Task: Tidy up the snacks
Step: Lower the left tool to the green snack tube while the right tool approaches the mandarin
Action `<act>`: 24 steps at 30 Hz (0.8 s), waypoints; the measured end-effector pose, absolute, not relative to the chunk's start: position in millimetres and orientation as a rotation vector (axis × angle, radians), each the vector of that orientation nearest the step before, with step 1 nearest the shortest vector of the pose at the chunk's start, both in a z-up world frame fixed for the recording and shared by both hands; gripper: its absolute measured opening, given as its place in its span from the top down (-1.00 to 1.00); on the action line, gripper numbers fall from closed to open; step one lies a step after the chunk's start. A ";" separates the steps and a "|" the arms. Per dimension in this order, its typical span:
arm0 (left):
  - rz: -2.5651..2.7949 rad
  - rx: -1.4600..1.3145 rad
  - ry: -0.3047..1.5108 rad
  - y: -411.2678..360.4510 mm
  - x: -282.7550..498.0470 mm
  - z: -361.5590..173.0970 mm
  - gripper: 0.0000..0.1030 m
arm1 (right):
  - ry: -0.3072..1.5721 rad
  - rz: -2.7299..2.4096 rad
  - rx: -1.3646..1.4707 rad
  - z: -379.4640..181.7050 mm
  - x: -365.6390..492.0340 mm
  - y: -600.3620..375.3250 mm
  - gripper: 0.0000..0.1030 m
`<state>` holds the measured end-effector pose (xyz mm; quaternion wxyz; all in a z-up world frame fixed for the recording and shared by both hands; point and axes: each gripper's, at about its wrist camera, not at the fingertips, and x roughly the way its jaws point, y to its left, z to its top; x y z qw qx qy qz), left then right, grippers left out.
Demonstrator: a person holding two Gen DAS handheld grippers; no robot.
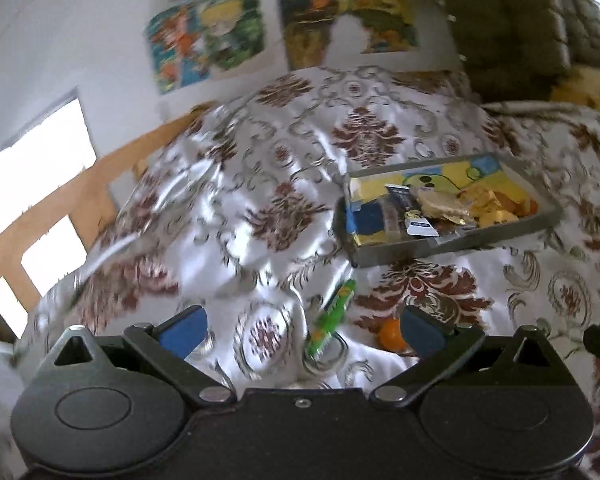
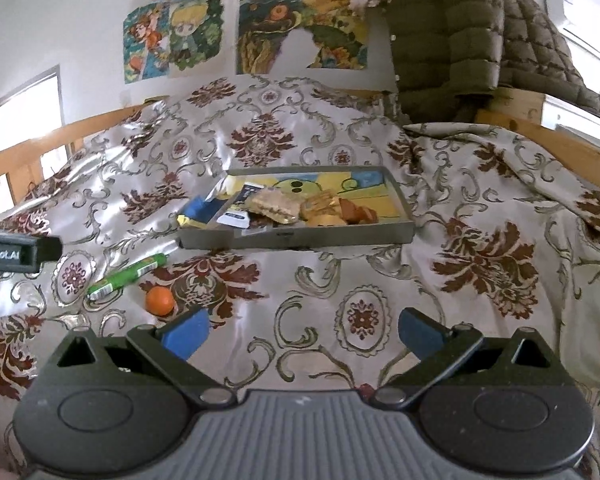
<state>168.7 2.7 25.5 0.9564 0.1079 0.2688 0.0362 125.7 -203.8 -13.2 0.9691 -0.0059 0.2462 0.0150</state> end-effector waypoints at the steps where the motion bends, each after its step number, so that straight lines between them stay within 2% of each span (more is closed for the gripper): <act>1: 0.072 0.226 0.545 5.2 172.5 25.7 -0.99 | 0.502 0.033 -0.020 -13.1 127.9 -201.3 -1.00; 18: -0.066 0.211 0.610 38.7 232.4 10.4 -0.99 | 0.551 0.147 -0.083 -10.9 174.3 -168.9 -1.00; 24: -0.082 0.253 0.594 49.1 247.1 1.8 -0.99 | 0.533 0.271 -0.229 -23.5 198.4 -140.0 -1.00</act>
